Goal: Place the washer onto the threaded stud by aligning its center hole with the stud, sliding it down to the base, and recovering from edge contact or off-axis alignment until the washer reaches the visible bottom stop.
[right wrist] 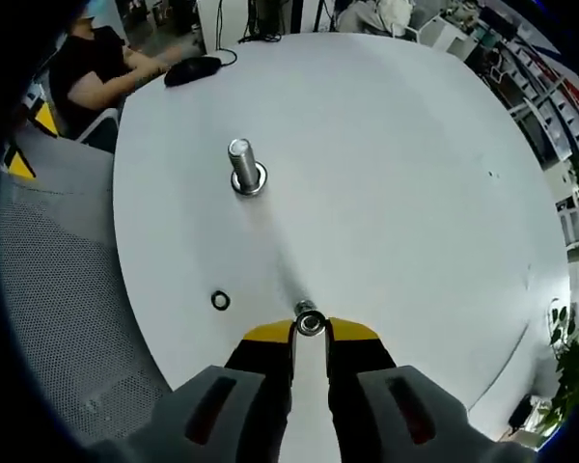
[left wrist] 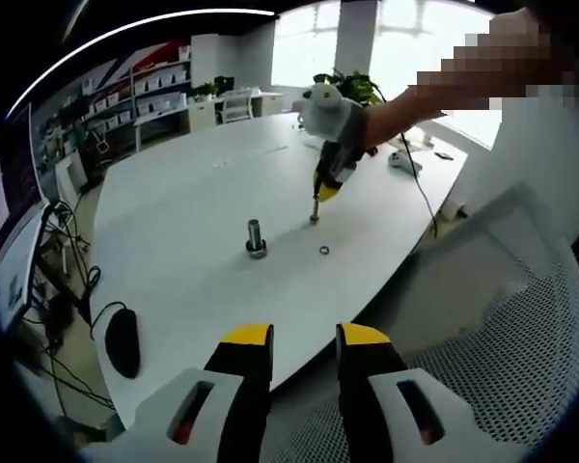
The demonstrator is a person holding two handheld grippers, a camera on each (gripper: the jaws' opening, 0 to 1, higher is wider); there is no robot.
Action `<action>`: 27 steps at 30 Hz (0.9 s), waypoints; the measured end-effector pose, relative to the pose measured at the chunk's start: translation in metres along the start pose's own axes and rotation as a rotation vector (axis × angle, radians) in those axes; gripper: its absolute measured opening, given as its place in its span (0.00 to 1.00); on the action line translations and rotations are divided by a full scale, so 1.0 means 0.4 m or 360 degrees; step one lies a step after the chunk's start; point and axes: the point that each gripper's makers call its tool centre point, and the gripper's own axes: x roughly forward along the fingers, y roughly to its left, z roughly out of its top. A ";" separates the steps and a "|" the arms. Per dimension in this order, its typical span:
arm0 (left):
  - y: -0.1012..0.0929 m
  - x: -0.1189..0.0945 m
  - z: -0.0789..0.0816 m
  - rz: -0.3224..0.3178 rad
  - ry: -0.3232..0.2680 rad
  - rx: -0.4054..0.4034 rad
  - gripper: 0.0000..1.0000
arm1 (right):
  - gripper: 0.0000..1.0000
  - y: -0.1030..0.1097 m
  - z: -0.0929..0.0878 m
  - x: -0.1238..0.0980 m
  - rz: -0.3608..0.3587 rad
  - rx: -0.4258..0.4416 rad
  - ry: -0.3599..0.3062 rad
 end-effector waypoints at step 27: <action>0.001 0.006 -0.006 -0.0003 0.0018 -0.0009 0.24 | 0.14 -0.007 -0.039 0.078 0.0059 0.0030 0.0089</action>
